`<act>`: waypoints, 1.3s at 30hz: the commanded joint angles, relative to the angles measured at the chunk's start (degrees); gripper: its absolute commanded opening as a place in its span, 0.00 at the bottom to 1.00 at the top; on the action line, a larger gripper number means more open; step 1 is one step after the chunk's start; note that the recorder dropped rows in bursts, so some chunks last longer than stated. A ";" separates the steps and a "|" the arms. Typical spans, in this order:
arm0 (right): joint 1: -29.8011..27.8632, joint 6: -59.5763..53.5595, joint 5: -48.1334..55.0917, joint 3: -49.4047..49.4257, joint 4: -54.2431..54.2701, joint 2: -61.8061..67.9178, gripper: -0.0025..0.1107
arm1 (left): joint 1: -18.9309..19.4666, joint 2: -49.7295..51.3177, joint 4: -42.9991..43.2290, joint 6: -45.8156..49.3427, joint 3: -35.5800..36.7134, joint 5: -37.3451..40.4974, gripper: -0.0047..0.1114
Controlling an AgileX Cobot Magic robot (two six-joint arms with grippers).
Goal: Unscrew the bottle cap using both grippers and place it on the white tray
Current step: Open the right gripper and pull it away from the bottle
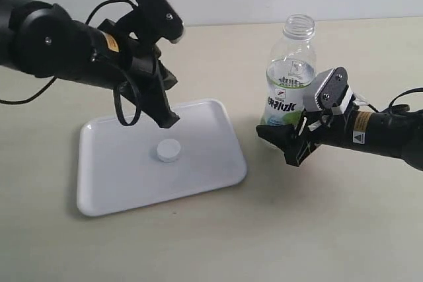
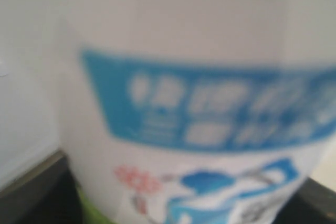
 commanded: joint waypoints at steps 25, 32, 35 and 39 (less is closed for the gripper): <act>-0.03 14.72 3.39 -0.50 -5.28 -13.72 0.70 | 0.14 -7.03 -1.16 0.02 7.84 -9.16 0.04; -0.03 17.20 4.44 -0.50 -5.28 -17.70 0.70 | 0.14 -7.03 -1.16 0.02 7.84 -9.16 0.04; -0.03 18.07 4.44 -0.50 -6.12 -20.35 0.70 | 0.14 -7.03 -1.16 0.14 7.84 -9.16 0.04; -0.03 20.55 4.44 -0.50 -6.88 -23.76 0.70 | 0.14 -7.03 -1.16 0.14 7.84 -9.16 0.04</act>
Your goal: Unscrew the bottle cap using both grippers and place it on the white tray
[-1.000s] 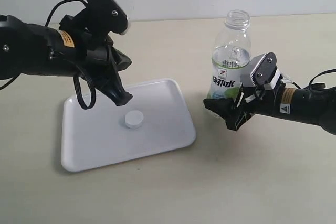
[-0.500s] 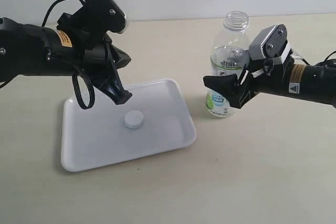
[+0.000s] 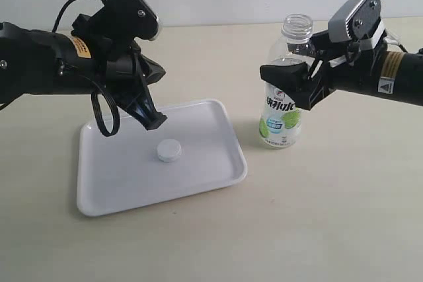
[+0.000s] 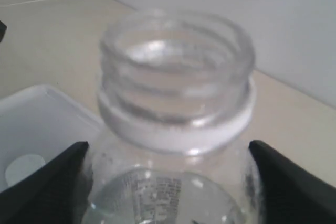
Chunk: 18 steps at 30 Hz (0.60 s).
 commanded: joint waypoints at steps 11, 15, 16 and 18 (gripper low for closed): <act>-0.03 8.50 0.19 -0.23 -3.44 -14.51 0.70 | 0.14 -0.63 -0.37 0.27 0.21 -1.25 0.04; -0.03 13.26 5.91 -0.23 -3.09 -20.02 0.70 | 0.14 -0.63 -0.37 0.27 0.21 -1.39 0.04; -0.03 15.32 8.87 -0.23 -2.80 -21.74 0.70 | 0.14 -0.63 -0.37 0.27 0.21 -2.10 0.04; -0.03 19.36 14.35 -0.23 -2.80 -25.16 0.70 | 0.14 -0.63 -0.37 0.27 0.21 -2.60 0.04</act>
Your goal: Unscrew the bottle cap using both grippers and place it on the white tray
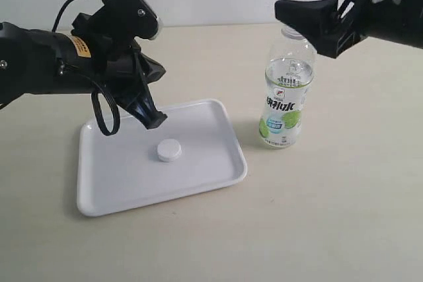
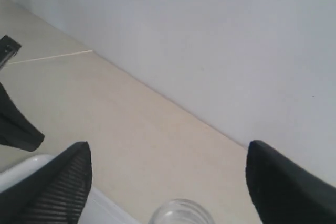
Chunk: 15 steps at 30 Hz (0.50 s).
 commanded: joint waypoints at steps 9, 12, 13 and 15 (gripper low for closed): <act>-0.03 20.08 21.42 -0.23 -2.75 -16.20 0.49 | 0.14 -1.70 -1.28 -0.61 1.16 -4.83 0.04; -0.03 22.54 23.55 0.76 -5.62 -18.50 0.23 | 0.14 -4.37 -3.82 -0.61 5.37 -11.28 0.04; -0.03 21.40 24.13 1.60 -5.51 -19.21 0.15 | 0.14 -5.56 -5.08 -1.05 7.13 -15.04 0.04; -0.03 17.80 24.01 4.07 -3.66 -20.56 0.02 | 0.14 -8.33 -7.28 -3.80 12.01 -22.47 0.04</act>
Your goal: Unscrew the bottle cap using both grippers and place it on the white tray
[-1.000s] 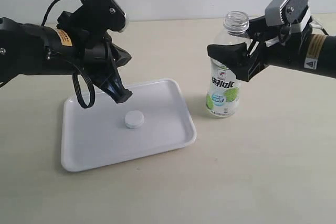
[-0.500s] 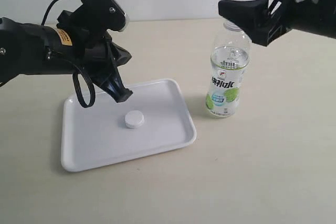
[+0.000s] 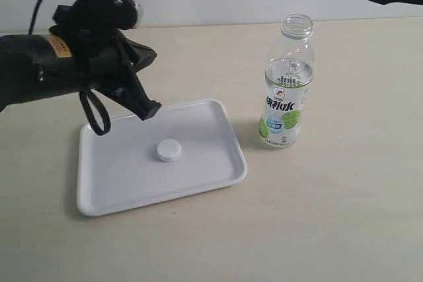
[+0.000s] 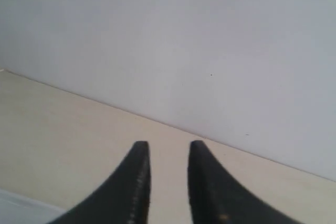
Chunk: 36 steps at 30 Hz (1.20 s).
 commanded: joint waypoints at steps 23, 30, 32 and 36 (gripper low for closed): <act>-0.03 -19.28 0.52 32.41 22.84 -36.12 0.02 | 0.14 -45.02 -5.18 -19.87 37.50 -27.28 0.04; -0.03 -13.17 1.63 34.95 18.53 -37.42 0.02 | 0.14 -50.90 -5.18 -20.62 41.38 -26.76 0.04; -0.03 -9.66 1.14 34.95 18.53 -37.42 0.02 | 0.14 -51.43 -5.18 -20.62 41.91 -26.64 0.04; -0.03 -7.53 1.14 34.95 18.53 -37.42 0.02 | 0.14 -51.54 -5.18 -20.62 41.96 -26.38 0.04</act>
